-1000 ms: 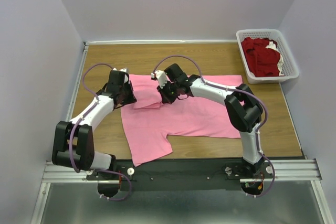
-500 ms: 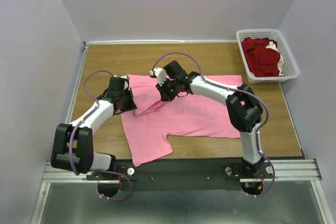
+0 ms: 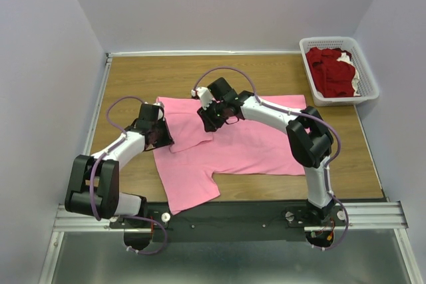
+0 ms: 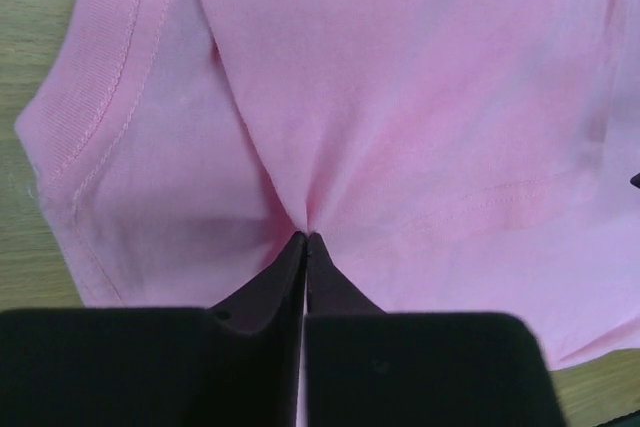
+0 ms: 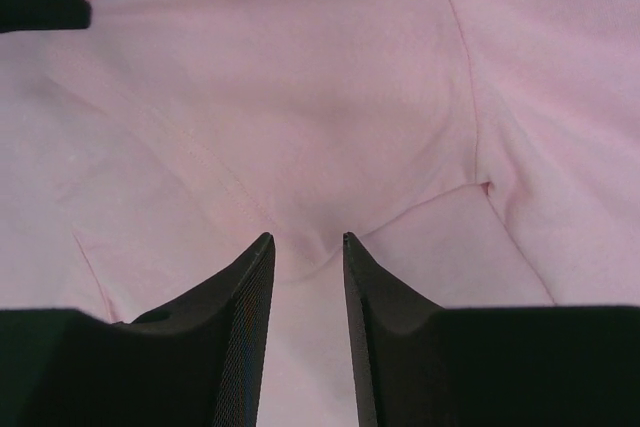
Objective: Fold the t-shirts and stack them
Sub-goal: Fold the tshirt
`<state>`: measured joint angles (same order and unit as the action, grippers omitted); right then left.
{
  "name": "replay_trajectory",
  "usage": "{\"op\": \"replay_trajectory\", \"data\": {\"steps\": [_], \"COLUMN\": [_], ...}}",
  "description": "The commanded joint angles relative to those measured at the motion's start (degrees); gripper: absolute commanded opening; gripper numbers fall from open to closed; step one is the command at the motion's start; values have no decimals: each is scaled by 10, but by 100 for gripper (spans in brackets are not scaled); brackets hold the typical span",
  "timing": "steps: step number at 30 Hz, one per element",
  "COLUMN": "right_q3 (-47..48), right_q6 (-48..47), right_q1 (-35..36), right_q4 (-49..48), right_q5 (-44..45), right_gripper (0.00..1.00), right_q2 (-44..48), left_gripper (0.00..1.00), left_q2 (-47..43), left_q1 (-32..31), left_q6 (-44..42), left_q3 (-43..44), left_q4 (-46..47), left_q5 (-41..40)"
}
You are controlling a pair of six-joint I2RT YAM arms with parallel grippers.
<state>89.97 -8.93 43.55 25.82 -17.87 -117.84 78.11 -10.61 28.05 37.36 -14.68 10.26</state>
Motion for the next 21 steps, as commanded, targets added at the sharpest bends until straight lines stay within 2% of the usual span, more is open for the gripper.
{"op": "replay_trajectory", "data": {"steps": [1, 2, 4, 5, 6, 9, 13, 16, 19, 20, 21], "right_q3": [-5, -8, -12, -21, -26, -45, -75, -97, -115, -118, -121], "right_q6": [35, 40, 56, 61, 76, 88, 156, 194, 228, 234, 240], "right_q1": [3, 3, 3, 1, -5, -28, -102, -162, -225, -238, -249], "right_q4": [12, 11, 9, 5, 0, -10, -33, -53, -73, -83, -87], "right_q5": [-17, -16, 22, 41, 62, 108, 157, 207, 204, 203, 202], "right_gripper": [41, 41, 40, 41, 41, 41, 41, 42, 42, 42, 42], "right_q2": [24, 25, 31, 33, 38, 50, 80, 96, 104, 103, 103], "left_gripper": [22, 34, 45, 55, 59, 65, 65, 59, 46, 37, 33], "left_q2": [-18, -28, -43, -65, -79, -130, -133, -54, 56, 111, 136], "left_q1": [-2, -3, -2, -2, -2, 2, 9, 10, 12, 12, 13], "left_q6": [3, 4, 9, 12, 15, 22, 24, 16, 12, 13, 11], "left_q3": [-9, -10, -8, -6, 1, 18, 68, 131, 199, 216, 234], "left_q4": [4, 2, -12, -17, -27, -33, 8, 41, 68, 75, 77], "left_q5": [-9, -10, -24, -32, -53, -97, -140, -137, -127, -128, -126]}}
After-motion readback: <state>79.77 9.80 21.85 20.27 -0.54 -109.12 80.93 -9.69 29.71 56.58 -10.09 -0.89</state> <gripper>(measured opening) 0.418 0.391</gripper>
